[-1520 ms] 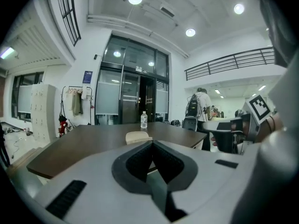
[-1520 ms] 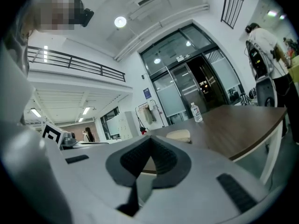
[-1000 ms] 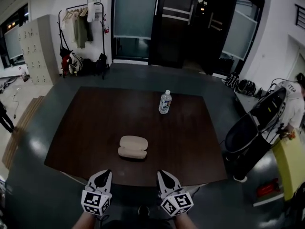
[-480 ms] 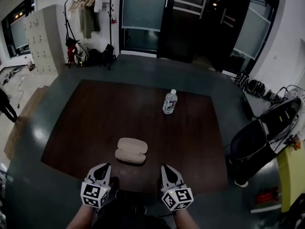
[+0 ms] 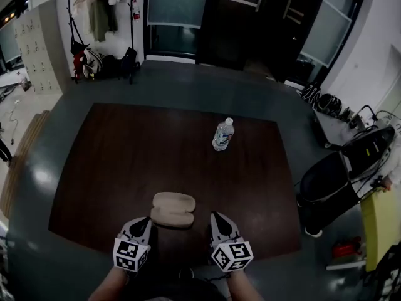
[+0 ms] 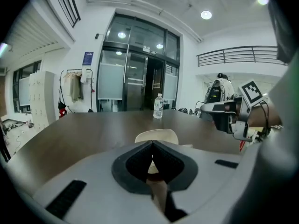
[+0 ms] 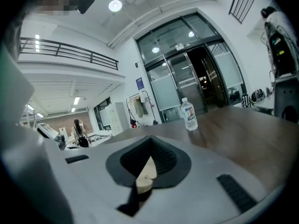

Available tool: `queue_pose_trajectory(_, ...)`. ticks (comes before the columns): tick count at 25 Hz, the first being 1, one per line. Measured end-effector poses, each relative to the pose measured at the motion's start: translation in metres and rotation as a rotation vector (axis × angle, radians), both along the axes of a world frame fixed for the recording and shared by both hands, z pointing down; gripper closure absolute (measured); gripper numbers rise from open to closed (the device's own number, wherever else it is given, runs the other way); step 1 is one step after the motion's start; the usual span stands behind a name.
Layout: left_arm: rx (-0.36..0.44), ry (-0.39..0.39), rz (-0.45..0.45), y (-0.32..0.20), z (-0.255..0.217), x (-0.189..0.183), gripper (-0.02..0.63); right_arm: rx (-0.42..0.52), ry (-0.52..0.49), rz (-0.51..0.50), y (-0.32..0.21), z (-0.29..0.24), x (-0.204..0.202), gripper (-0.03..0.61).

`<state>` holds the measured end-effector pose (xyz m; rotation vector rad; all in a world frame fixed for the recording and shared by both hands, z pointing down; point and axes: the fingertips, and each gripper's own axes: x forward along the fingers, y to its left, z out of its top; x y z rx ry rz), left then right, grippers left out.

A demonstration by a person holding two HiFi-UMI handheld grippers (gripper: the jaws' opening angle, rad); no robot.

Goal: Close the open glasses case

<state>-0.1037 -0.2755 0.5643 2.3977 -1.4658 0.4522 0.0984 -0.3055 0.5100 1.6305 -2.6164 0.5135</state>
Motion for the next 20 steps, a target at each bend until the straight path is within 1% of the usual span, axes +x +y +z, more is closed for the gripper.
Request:
queue_pose_trajectory(3, -0.029, -0.015, 0.035, -0.018, 0.014, 0.002, 0.604, -0.023, 0.02, -0.003, -0.016, 0.006, -0.007, 0.589)
queue_pose_trajectory(7, -0.094, -0.036, 0.078, -0.027, 0.038, 0.004, 0.604, -0.062, 0.053, -0.012, -0.031, 0.021, -0.016, 0.589)
queue_pose_trajectory(10, -0.127, -0.041, 0.099, -0.025, 0.049, 0.005, 0.604, -0.088, 0.066, -0.006, -0.04, 0.028, -0.018, 0.589)
queue_pose_trajectory(13, -0.146, -0.029, 0.115, -0.021, 0.054, 0.005, 0.604, -0.1, 0.079, -0.002, -0.044, 0.03, -0.021, 0.589)
queue_pose_trajectory(17, -0.176, -0.034, 0.152, -0.015, 0.062, 0.006, 0.604, -0.122, 0.097, 0.003, -0.047, 0.033, -0.024, 0.589)
queue_pose_trajectory(20, -0.208, -0.036, 0.168, -0.008, 0.069, 0.006, 0.604, -0.152, 0.113, -0.009, -0.049, 0.038, -0.031, 0.589)
